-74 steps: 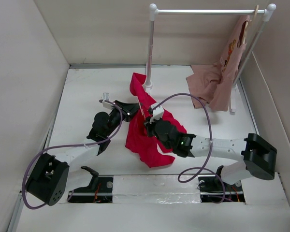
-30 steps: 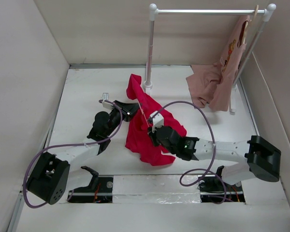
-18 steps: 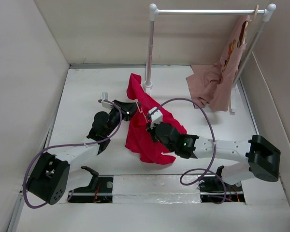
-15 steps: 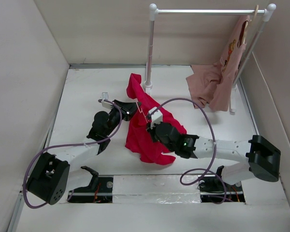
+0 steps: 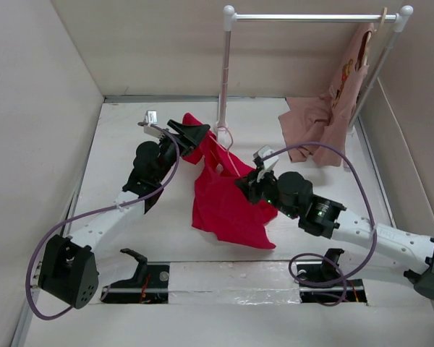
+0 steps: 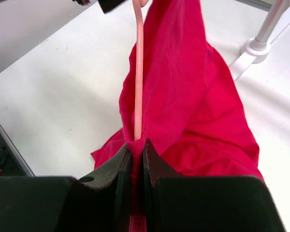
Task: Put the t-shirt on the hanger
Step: Place the T-shirt on the hanger, then place the hanger at the clothesline.
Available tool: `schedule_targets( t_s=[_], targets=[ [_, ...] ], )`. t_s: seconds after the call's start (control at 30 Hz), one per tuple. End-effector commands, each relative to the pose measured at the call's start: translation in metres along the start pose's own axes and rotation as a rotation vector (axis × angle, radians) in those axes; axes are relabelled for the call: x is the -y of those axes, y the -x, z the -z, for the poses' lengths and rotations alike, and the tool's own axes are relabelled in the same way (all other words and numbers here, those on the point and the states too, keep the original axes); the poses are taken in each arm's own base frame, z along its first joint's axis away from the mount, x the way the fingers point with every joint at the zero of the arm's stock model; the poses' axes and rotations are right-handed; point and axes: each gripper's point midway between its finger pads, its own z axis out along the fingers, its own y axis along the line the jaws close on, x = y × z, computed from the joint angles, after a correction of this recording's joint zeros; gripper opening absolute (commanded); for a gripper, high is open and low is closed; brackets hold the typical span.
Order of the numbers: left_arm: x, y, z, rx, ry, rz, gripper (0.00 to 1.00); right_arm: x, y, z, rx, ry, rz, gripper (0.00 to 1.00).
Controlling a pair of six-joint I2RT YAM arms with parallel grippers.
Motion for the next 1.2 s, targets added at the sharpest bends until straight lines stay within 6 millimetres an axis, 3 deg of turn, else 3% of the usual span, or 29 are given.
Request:
schedule_targets(
  t_s=[0.0, 0.23, 0.3, 0.33, 0.4, 0.43, 0.5, 0.53, 0.6, 0.63, 0.77, 0.9, 1.0, 1.17],
  targets=[
    [0.013, 0.022, 0.003, 0.073, 0.002, -0.105, 0.54, 0.0, 0.002, 0.011, 0.006, 0.059, -0.015, 0.0],
    [0.014, 0.033, 0.007, 0.112, 0.028, -0.151, 0.53, 0.025, 0.03, 0.028, 0.041, 0.015, 0.001, 0.0],
    [0.015, 0.034, 0.009, 0.108, 0.036, -0.186, 0.55, 0.037, 0.053, 0.041, 0.07, -0.035, 0.011, 0.0],
    [0.022, 0.045, 0.011, 0.147, 0.038, -0.203, 0.55, 0.046, 0.063, 0.046, 0.087, -0.081, 0.007, 0.0],
    [0.034, 0.035, 0.014, 0.129, 0.033, -0.294, 0.41, 0.064, 0.07, 0.052, 0.062, -0.157, 0.012, 0.0],
    [0.052, 0.038, 0.019, 0.152, 0.011, -0.316, 0.32, 0.083, 0.09, 0.056, 0.094, -0.229, 0.005, 0.0],
    [0.067, 0.016, 0.022, 0.087, -0.026, -0.356, 0.19, 0.105, 0.093, 0.05, 0.072, -0.292, 0.005, 0.0],
    [0.079, 0.014, 0.026, 0.076, -0.055, -0.366, 0.07, 0.118, 0.11, 0.054, 0.106, -0.32, -0.004, 0.0],
    [0.083, 0.004, 0.031, 0.04, -0.066, -0.379, 0.0, 0.132, 0.124, 0.053, 0.132, -0.352, -0.005, 0.0],
    [0.087, 0.002, 0.037, 0.027, -0.089, -0.38, 0.0, 0.146, 0.142, 0.058, 0.162, -0.407, -0.003, 0.0],
    [0.088, -0.002, 0.051, -0.003, -0.103, -0.39, 0.0, 0.181, 0.167, 0.065, 0.193, -0.531, 0.003, 0.0],
    [0.091, -0.01, 0.066, -0.047, -0.143, -0.378, 0.0, 0.215, 0.208, 0.083, 0.28, -0.627, 0.006, 0.0],
    [0.093, -0.017, 0.072, -0.087, -0.163, -0.375, 0.0, 0.231, 0.219, 0.081, 0.294, -0.659, 0.002, 0.0],
    [0.078, -0.025, 0.077, -0.115, -0.139, -0.377, 0.02, 0.255, 0.252, 0.097, 0.384, -0.731, 0.011, 0.0]
  ],
)
